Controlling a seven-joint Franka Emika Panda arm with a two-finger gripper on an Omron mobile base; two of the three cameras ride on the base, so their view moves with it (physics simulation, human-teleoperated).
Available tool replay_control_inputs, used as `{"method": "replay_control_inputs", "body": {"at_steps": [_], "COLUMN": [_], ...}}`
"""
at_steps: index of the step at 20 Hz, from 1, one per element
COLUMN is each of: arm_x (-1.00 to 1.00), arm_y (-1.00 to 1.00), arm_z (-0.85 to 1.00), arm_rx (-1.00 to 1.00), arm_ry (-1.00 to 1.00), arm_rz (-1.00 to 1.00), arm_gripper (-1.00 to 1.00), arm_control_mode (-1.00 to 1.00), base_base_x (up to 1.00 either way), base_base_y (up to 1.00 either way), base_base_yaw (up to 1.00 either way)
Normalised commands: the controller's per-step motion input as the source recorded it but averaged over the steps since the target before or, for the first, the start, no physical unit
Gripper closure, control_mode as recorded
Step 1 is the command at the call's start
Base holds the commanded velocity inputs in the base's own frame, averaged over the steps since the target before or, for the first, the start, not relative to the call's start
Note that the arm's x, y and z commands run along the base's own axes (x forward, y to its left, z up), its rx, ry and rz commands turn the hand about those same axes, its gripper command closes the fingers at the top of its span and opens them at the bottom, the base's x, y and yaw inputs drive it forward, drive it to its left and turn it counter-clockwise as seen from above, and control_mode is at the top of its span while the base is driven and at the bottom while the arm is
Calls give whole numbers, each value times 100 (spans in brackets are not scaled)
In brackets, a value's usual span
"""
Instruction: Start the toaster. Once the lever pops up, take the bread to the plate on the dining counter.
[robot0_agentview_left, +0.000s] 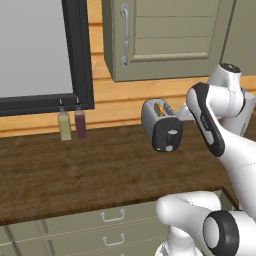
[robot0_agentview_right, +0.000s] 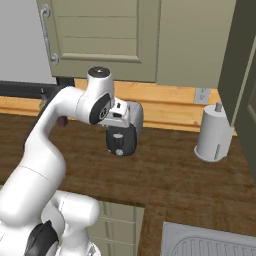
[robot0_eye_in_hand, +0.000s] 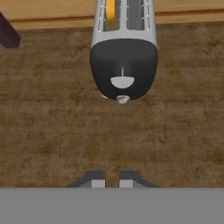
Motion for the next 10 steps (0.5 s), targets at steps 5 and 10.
{"method": "replay_control_inputs", "body": {"at_steps": [5,10], "arm_x": [26,34], "arm_y": [0,0], "arm_z": [-30,-29], "arm_rx": [-2,-2], "arm_ry": [0,0], "arm_rz": [0,0], "arm_gripper": [100,100], "arm_control_mode": [-100,-100], "base_base_x": [0,0], "base_base_y": [0,0], "base_base_yaw": [0,0]}}
